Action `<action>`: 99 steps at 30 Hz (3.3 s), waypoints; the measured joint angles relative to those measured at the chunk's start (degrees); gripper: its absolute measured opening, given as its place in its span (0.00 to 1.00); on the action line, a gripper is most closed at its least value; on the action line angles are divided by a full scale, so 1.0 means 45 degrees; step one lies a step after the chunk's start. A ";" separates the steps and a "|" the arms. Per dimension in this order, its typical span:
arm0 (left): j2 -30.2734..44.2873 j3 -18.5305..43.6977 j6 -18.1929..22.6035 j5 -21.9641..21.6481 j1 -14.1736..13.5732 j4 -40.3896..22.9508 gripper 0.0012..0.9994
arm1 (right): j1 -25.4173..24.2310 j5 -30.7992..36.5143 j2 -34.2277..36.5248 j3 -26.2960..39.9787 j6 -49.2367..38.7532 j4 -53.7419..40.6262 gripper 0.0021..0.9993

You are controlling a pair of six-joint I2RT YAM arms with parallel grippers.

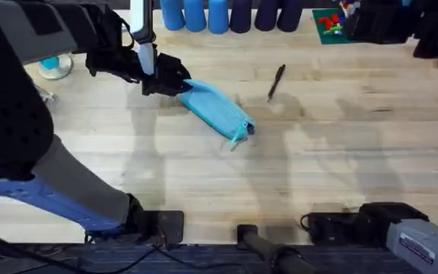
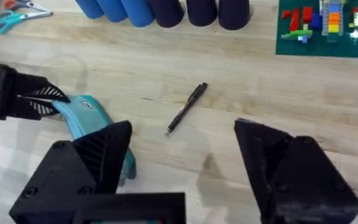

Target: Unzip the bag, pick up the pens from the table one at a time and place them inside, then zip the bag closed.

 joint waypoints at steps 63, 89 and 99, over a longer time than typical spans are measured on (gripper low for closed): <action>0.0000 0.0000 0.0000 -0.0003 0.0000 0.0000 0.04 | 0.4131 -0.1001 0.1209 0.0025 0.4210 -0.2669 1.00; 0.0000 0.0000 0.0000 -0.0005 0.0000 0.0000 0.04 | 0.6535 -0.0465 0.4145 0.0025 0.5738 -0.1567 1.00; 0.0000 0.0000 0.0000 -0.0004 0.0000 0.0000 0.04 | 0.7638 0.1394 0.4143 -0.0001 0.7955 -0.1558 1.00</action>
